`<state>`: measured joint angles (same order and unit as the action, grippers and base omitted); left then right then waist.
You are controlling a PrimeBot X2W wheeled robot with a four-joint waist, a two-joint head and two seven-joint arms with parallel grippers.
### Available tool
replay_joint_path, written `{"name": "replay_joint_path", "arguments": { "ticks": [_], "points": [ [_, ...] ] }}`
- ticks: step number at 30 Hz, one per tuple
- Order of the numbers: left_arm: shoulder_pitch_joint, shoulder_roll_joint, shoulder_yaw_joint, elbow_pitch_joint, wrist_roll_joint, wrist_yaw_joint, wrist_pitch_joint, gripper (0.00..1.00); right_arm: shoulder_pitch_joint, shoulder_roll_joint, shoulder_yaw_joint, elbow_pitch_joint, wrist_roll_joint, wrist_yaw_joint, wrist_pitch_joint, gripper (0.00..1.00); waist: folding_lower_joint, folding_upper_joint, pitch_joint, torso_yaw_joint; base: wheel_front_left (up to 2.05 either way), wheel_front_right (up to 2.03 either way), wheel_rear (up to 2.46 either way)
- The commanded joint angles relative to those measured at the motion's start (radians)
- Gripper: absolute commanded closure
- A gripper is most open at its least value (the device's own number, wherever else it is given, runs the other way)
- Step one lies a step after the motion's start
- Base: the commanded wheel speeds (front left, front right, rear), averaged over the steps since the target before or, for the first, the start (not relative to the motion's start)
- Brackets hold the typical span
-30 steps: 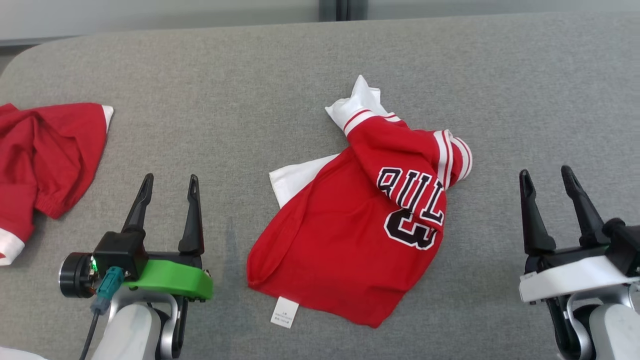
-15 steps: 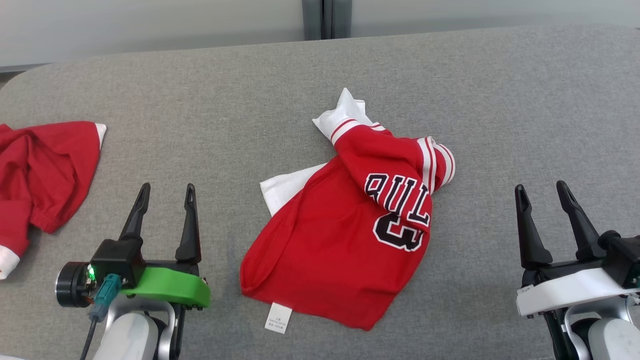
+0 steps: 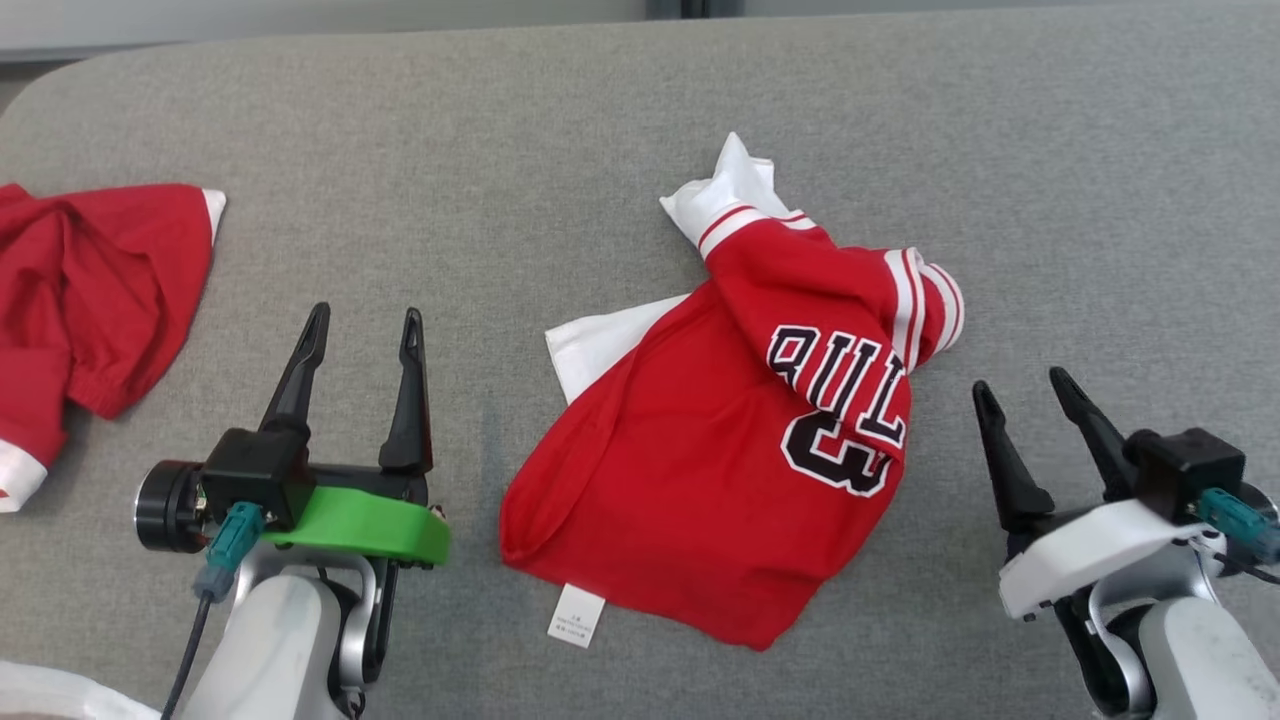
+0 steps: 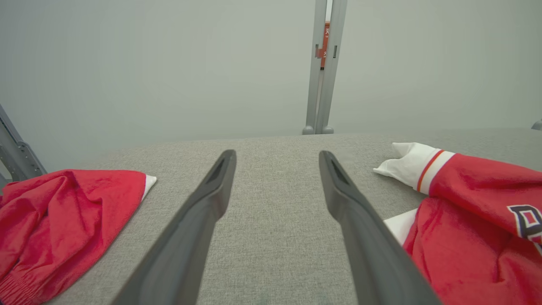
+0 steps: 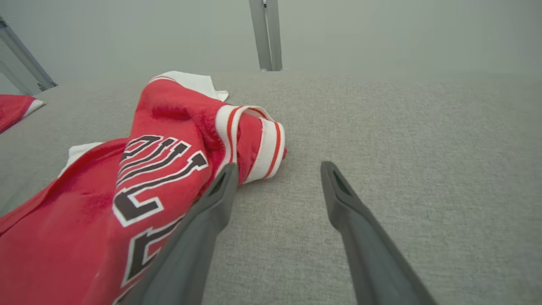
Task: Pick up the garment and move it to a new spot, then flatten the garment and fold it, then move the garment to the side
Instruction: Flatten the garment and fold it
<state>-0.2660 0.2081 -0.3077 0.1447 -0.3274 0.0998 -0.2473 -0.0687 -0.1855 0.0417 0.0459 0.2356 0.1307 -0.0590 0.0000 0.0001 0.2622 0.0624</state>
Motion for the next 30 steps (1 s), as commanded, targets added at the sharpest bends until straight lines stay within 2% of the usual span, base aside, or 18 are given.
{"name": "replay_joint_path", "arguments": {
  "ticks": [1, 9, 10, 11, 12, 15, 20, 30],
  "points": [
    [-0.023, -0.003, -0.001, 0.005, 0.005, -0.003, -0.005, 0.00, -0.036, -0.009, 0.015, 0.031, 0.009, 0.000, -0.004, 0.00, 0.0000, -0.0001, 0.057, 0.042, 0.00, 0.00, 0.00],
    [-0.060, -0.022, -0.004, 0.034, 0.011, -0.013, -0.014, 0.00, -0.183, -0.019, 0.124, 0.222, 0.045, 0.000, -0.041, 0.00, 0.0000, -0.0001, 0.098, 0.072, 0.00, 0.00, 0.00],
    [-0.061, -0.024, -0.004, 0.037, 0.012, -0.014, -0.015, 0.00, -0.196, -0.018, 0.136, 0.240, 0.051, 0.000, -0.045, 0.51, 0.0000, -0.0001, 0.097, 0.073, 0.00, 0.00, 0.00],
    [-0.062, -0.025, -0.004, 0.040, 0.012, -0.014, -0.016, 0.00, -0.205, -0.020, 0.146, 0.253, 0.054, 0.000, -0.050, 0.78, 0.0000, -0.0001, 0.097, 0.074, 0.00, 0.00, 0.00],
    [-0.063, -0.026, -0.004, 0.043, 0.013, -0.014, -0.017, 0.00, -0.211, -0.023, 0.151, 0.262, 0.060, 0.000, -0.059, 1.00, 0.0000, -0.0001, 0.094, 0.074, 0.00, 0.00, 0.00],
    [-0.061, -0.030, -0.002, 0.047, 0.014, -0.015, -0.019, 0.00, -0.207, -0.028, 0.141, 0.263, 0.072, 0.000, -0.088, 1.00, 0.0000, -0.0001, 0.085, 0.073, 0.00, 0.00, 0.00],
    [-0.042, -0.030, 0.008, 0.052, 0.012, -0.017, -0.018, 0.00, -0.146, -0.038, 0.086, 0.173, 0.065, 0.000, -0.108, 1.00, 0.0000, -0.0001, 0.062, 0.049, 0.00, 0.00, 0.00],
    [-0.025, -0.039, 0.026, 0.041, 0.020, -0.022, -0.018, 0.00, -0.032, -0.047, -0.104, -0.168, 0.001, 0.000, 0.050, 1.00, 0.0000, -0.0001, 0.034, 0.013, 0.00, 0.00, 0.00]
  ]
}}
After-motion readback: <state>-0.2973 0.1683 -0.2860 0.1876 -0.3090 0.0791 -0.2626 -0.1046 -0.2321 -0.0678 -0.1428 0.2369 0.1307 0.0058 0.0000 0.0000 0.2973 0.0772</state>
